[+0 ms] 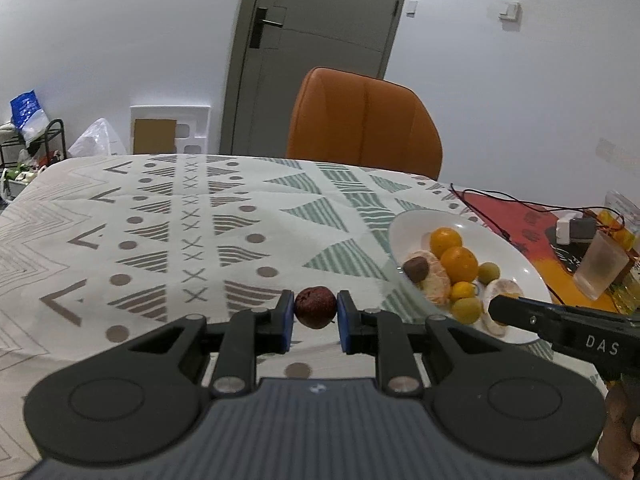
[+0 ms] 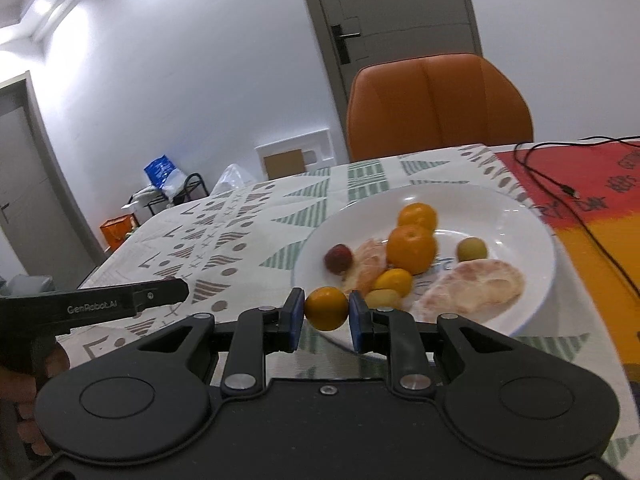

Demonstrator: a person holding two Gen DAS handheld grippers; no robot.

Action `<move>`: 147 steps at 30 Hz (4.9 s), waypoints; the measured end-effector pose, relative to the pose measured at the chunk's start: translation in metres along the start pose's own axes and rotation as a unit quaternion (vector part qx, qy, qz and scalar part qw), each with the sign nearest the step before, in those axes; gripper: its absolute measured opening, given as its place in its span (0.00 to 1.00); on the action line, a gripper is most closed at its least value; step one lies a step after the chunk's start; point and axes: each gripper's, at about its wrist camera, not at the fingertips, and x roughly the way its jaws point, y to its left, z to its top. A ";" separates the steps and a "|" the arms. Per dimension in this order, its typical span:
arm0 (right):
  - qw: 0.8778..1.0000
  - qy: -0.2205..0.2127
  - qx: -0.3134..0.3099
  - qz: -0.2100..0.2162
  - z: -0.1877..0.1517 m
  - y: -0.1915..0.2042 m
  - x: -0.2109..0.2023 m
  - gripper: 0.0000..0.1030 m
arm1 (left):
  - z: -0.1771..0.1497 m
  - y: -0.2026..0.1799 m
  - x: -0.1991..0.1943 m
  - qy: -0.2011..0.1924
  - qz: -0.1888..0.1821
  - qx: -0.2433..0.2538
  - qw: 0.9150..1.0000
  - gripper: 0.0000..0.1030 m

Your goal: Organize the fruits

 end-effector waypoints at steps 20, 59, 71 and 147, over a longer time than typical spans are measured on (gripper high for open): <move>0.999 -0.003 0.025 -0.033 -0.009 -0.035 -0.012 0.39 | 0.015 -0.052 0.012 -0.010 -0.042 0.047 0.998 0.20; 0.999 -0.025 0.019 -0.011 -0.007 -0.014 -0.041 0.49 | 0.016 -0.036 -0.047 -0.037 -0.015 0.015 0.999 0.85; 0.999 -0.034 0.009 -0.003 -0.009 0.010 -0.064 0.67 | 0.005 -0.018 -0.088 -0.041 0.014 0.010 0.999 0.95; 0.999 -0.007 -0.043 0.026 -0.036 0.074 -0.119 1.00 | -0.059 0.057 -0.194 -0.033 0.116 -0.020 0.993 1.00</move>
